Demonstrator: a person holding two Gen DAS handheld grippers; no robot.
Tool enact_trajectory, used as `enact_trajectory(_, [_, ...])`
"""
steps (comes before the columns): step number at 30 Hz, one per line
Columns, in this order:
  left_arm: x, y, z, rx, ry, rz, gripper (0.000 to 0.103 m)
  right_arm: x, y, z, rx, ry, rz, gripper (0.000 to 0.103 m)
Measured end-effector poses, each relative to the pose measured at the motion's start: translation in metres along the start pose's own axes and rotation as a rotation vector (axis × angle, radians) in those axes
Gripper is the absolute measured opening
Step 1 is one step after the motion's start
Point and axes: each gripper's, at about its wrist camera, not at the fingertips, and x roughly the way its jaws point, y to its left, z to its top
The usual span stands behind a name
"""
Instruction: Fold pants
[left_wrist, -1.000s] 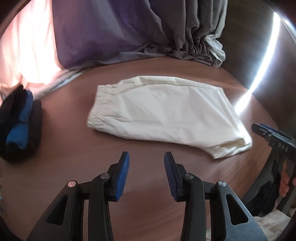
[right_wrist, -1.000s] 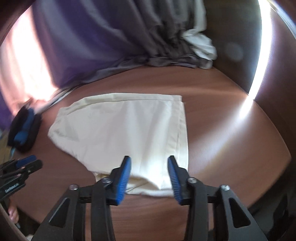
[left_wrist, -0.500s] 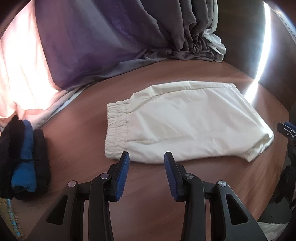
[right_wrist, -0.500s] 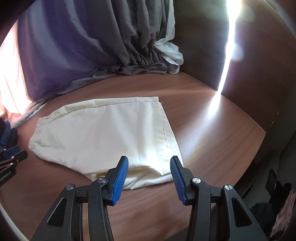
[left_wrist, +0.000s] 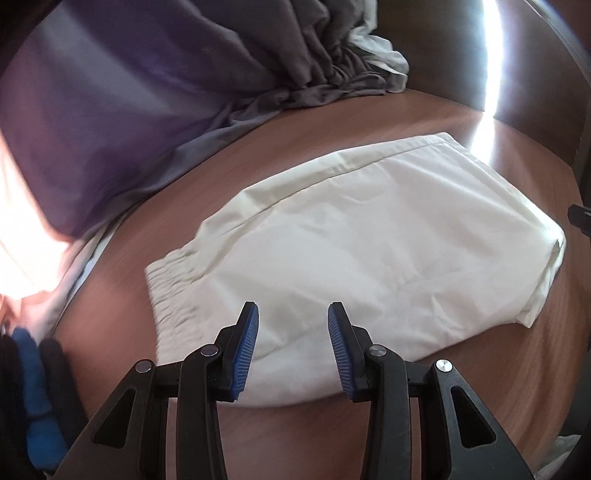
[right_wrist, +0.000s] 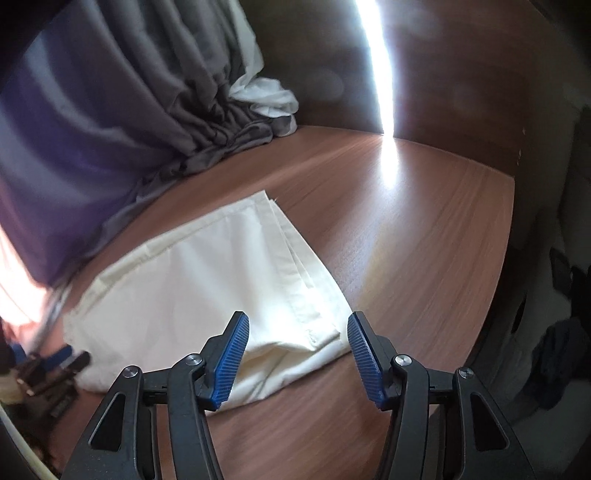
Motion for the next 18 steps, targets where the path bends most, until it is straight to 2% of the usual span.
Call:
enact_trajectory(4, [0.01, -0.002, 0.003, 0.004, 0.013, -0.002, 0.039, 0.016, -0.006, 0.0, 0.076, 0.035, 0.036, 0.045])
enact_trajectory(11, [0.018, -0.011, -0.003, 0.045, 0.017, 0.037, 0.039, 0.032, -0.016, -0.002, 0.123, 0.069, 0.007, 0.045])
enact_trajectory(15, [0.021, -0.015, -0.006, 0.044, 0.026, 0.038, 0.044, 0.038, -0.022, -0.003, 0.127, 0.075, -0.013, 0.045])
enact_trajectory(18, [0.022, -0.017, -0.008, 0.05, 0.021, 0.053, 0.046, 0.041, -0.024, -0.004, 0.128, 0.09, -0.003, 0.04])
